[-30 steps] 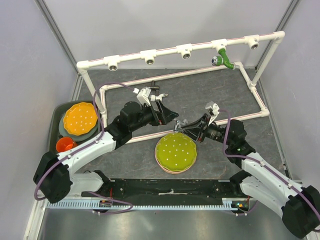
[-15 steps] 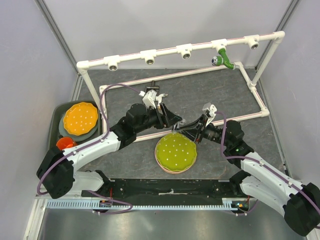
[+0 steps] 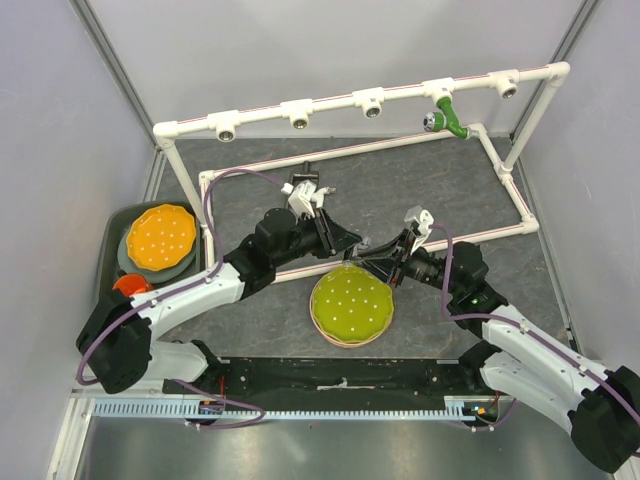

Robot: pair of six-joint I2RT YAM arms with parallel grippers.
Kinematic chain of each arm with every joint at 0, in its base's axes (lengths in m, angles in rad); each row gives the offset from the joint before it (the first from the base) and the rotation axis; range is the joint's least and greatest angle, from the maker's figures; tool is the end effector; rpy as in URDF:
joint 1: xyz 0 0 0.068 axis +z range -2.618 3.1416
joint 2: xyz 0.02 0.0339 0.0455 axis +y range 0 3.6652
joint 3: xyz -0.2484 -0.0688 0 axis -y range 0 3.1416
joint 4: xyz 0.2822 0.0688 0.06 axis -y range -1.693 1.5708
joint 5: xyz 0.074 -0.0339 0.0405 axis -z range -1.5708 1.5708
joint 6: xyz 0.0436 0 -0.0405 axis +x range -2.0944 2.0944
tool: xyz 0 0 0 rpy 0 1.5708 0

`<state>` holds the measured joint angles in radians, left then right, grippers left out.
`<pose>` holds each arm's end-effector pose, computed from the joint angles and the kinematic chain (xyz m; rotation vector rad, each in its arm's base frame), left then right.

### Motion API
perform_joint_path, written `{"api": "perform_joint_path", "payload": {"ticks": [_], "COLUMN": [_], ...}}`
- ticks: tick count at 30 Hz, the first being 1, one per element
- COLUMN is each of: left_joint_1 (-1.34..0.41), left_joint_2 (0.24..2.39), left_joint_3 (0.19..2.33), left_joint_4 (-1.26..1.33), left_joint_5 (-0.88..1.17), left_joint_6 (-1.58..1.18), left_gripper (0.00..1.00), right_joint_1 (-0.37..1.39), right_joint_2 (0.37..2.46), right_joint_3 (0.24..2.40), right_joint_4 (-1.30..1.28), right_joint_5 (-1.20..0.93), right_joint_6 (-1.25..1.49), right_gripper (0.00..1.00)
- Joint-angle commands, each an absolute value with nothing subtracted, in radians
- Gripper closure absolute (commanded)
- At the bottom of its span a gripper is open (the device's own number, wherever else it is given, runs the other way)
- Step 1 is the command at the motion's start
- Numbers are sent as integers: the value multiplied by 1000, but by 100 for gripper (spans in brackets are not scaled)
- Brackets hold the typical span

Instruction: Install the water faucets

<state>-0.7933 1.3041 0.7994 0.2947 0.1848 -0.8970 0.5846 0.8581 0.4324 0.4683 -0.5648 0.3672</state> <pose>0.2362 -0.2514 0.2448 0.0460 1.9984 -1.3294 0.1957 0.1575 0.2443 -0.6501 1.5261 1.1685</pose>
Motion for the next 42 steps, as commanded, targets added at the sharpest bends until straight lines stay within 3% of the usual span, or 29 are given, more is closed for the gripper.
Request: {"api": "perform_joint_path", "payload": {"ticks": [1,7,13,25,32,38,42], "left_joint_1": [-802,-804,-802,-802,-793,-787,-782], "left_joint_2": [1240,1069,959,946,917,894,865], "left_joint_3": [767,663,623,623,673,791,818], "left_joint_4": [388,484,537,650,504,209,117], "left_joint_5": [155,19,-15,89,51,5,-47], "left_joint_6": [-931,-980,-1014,-1078,-979,-839,-798], "left_gripper": [98,98,98,98,98,98,98], "right_joint_1": [591,591,591,591,591,594,612], "right_joint_2": [824,790,795,867,833,763,736], "right_joint_3": [468,398,345,344,394,486,476], "right_joint_4": [529,580,678,709,565,342,351], "right_joint_5": [-514,-382,-334,-348,-367,-344,-351], "right_joint_6": [359,408,509,554,471,192,48], "right_gripper": [100,99,87,66,46,28,16]}}
